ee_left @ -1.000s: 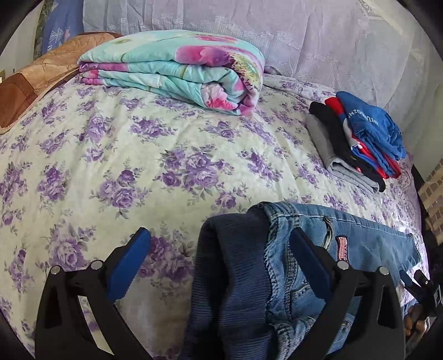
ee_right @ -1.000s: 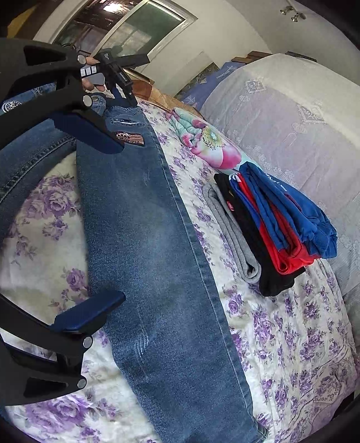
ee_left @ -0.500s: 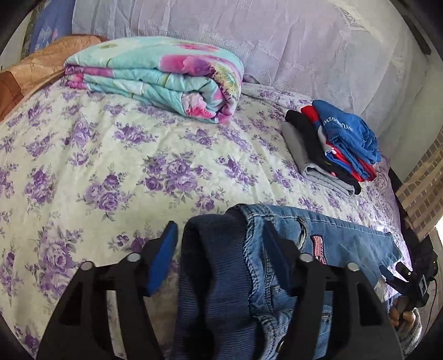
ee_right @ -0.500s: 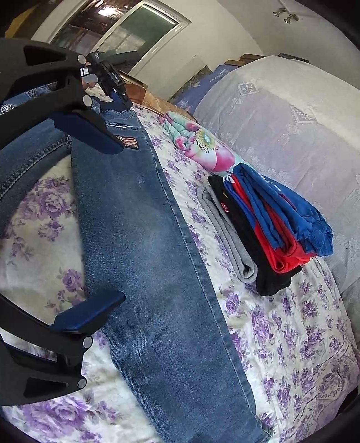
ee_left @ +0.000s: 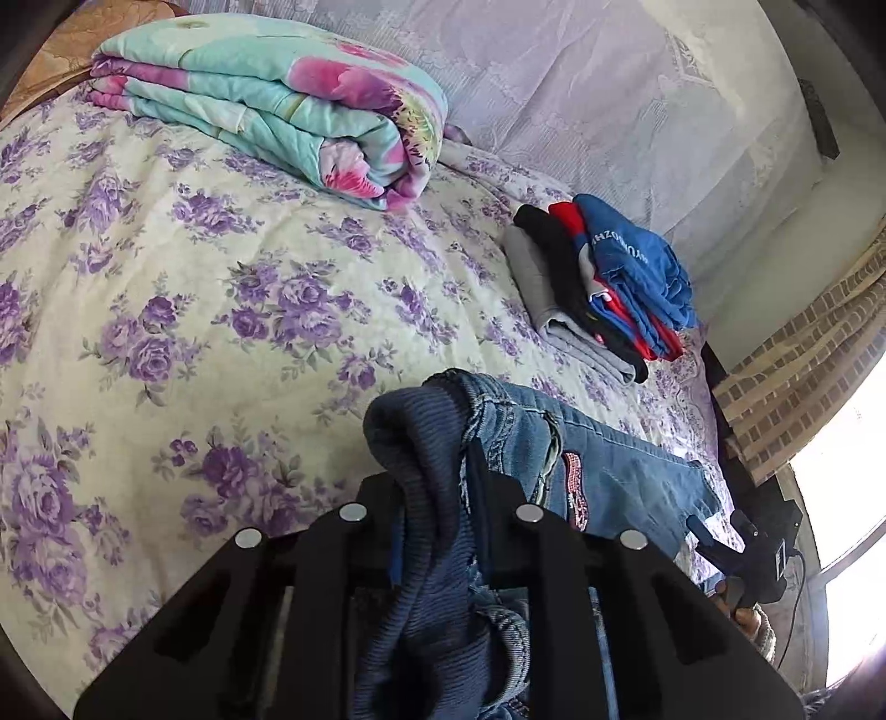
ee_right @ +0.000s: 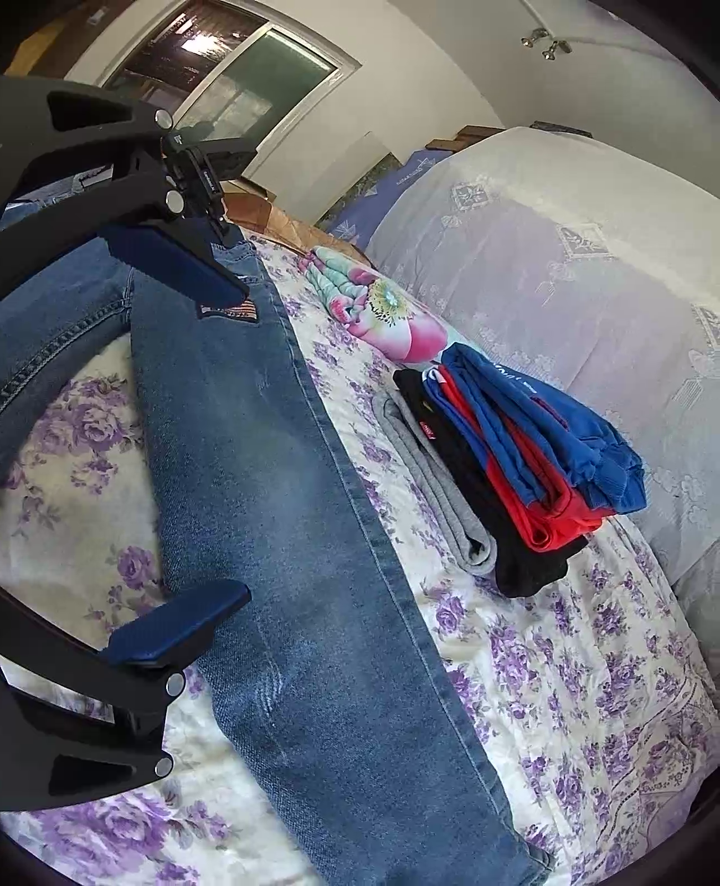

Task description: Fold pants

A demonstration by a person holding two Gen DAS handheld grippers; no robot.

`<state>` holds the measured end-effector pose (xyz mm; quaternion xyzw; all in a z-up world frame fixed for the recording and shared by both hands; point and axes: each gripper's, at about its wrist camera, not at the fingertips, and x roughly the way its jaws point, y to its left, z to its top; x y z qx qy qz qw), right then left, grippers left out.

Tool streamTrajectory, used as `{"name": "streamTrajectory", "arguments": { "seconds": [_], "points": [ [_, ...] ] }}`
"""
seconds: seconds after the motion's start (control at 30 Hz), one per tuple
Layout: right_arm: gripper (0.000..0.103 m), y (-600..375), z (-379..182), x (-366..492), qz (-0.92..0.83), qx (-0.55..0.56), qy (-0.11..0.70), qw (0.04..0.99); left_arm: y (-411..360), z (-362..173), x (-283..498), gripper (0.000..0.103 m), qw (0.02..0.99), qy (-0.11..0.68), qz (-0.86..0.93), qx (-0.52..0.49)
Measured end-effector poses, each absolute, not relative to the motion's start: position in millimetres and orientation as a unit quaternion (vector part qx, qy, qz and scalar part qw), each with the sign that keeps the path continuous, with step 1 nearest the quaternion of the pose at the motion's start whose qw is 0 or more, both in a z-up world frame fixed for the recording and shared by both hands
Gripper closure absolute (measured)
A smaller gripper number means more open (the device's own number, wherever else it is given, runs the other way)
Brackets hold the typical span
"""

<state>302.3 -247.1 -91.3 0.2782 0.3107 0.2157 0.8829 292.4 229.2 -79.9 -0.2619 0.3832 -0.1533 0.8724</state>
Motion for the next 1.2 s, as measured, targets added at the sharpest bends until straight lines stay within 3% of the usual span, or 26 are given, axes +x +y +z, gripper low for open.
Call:
{"name": "streamTrajectory", "arguments": {
  "seconds": [0.07, 0.27, 0.33, 0.47, 0.53, 1.0, 1.1, 1.17, 1.2],
  "points": [
    [0.004, -243.2, -72.9, 305.2, 0.245, 0.237, 0.302, 0.89, 229.5, -77.0, 290.6, 0.086, 0.875, 0.377, -0.156, -0.262],
    [0.004, -208.3, -34.9, 329.1, 0.237, -0.084, 0.302, 0.919, 228.2, -72.8, 287.6, 0.086, 0.879, 0.37, -0.156, -0.255],
    [0.006, -208.9, -38.7, 350.7, 0.244, -0.1, 0.325, 0.908, 228.2, -72.5, 287.2, 0.086, 0.88, 0.369, -0.156, -0.255],
    [0.036, -208.4, -55.8, 398.4, 0.278, -0.113, 0.382, 0.874, 227.7, -71.8, 286.7, 0.086, 0.882, 0.368, -0.155, -0.253],
    [0.044, -204.5, -68.0, 417.2, 0.285, -0.135, 0.399, 0.861, 228.1, -72.7, 287.1, 0.086, 0.881, 0.369, -0.154, -0.254],
    [0.048, -214.7, -108.0, 469.8, 0.368, -0.142, 0.459, 0.796, 233.4, -81.0, 294.9, 0.086, 0.87, 0.378, -0.162, -0.273],
    [0.063, -212.8, -105.7, 459.7, 0.363, -0.149, 0.451, 0.801, 234.3, -82.1, 295.8, 0.086, 0.868, 0.38, -0.162, -0.276],
    [0.081, -208.3, -102.0, 452.2, 0.355, -0.161, 0.447, 0.805, 234.1, -81.1, 294.6, 0.086, 0.868, 0.378, -0.163, -0.276],
    [0.084, -205.7, -100.5, 447.2, 0.347, -0.171, 0.443, 0.808, 234.0, -80.4, 294.0, 0.086, 0.869, 0.376, -0.164, -0.276]
  ]
}}
